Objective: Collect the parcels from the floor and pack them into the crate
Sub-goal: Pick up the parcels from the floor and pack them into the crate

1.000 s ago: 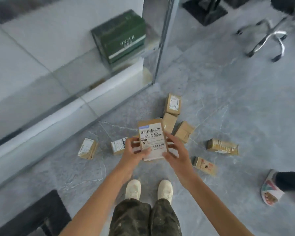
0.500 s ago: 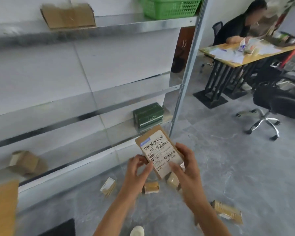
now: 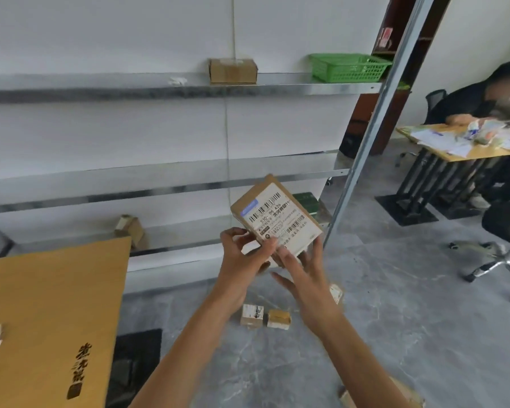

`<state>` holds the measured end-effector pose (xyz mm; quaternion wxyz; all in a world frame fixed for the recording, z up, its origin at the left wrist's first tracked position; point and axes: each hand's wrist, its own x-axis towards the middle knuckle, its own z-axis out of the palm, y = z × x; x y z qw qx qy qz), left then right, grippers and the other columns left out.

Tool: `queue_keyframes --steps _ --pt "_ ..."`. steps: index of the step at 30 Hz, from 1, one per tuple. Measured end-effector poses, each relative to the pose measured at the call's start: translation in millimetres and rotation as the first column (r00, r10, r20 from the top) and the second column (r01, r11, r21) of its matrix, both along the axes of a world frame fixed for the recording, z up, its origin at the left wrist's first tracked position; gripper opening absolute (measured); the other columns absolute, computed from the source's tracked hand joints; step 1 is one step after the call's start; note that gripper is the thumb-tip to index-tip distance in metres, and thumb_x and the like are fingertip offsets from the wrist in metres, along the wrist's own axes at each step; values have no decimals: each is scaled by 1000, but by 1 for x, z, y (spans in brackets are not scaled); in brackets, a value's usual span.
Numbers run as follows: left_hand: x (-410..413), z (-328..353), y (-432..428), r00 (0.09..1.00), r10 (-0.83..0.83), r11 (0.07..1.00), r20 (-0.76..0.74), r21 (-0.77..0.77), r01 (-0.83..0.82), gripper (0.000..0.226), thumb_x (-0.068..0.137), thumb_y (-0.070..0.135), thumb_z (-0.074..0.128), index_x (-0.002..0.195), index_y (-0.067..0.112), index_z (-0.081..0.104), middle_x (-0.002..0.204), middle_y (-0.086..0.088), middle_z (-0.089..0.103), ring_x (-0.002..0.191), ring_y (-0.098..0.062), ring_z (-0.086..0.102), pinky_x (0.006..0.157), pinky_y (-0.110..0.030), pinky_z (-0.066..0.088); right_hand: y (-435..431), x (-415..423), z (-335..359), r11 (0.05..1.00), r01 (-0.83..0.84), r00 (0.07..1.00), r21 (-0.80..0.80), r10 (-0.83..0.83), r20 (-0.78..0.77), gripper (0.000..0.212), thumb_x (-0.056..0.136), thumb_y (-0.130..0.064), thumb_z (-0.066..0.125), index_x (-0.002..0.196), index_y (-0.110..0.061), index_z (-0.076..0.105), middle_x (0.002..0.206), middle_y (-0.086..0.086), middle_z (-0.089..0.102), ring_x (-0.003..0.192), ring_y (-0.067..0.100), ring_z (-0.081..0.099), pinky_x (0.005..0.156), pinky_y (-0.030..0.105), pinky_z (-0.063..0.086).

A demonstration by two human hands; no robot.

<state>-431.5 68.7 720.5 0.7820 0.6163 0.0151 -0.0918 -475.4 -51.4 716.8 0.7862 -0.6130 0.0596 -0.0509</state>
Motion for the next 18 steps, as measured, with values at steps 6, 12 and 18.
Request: queue_keyframes --steps 6,12,18 --pt "-59 21 121 998 -4 997 68 83 -2 112 55 52 73 142 51 4 147 11 29 132 -15 40 102 -46 42 48 -36 13 993 -52 999 -107 52 3 54 87 -34 61 138 -39 43 111 -5 68 97 8 65 73 25 54" --pt "-155 17 225 982 -175 965 77 212 155 54 68 50 70 115 32 50 112 10 64 97 -9 67 76 -26 56 142 -92 16 988 -71 996 -137 78 47 33 90 -43 51 106 -18 65 94 9 68 86 18 62 72 29 53" --pt "-226 6 290 994 101 992 28 79 -103 57 63 45 71 111 22 49 112 -1 64 93 -12 69 70 -29 58 235 -158 7 989 -148 988 9 147 38 49 69 -52 64 111 -30 55 108 2 67 99 14 66 75 22 53"
